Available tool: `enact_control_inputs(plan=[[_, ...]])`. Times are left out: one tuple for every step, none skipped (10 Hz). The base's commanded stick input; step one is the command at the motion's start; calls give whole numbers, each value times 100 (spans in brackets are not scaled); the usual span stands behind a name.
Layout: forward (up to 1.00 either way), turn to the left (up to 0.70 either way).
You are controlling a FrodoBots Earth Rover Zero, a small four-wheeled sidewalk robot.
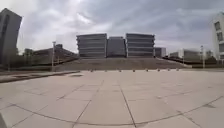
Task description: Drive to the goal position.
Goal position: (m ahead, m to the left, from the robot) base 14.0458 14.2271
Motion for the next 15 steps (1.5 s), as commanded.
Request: enact_control_inputs(plan=[[70,0],[70,0],[70,0],[70,0],[70,0],[70,0],[70,0],[70,0],[70,0],[70,0],[70,0],[70,0],[70,0],[70,0],[70,0]])
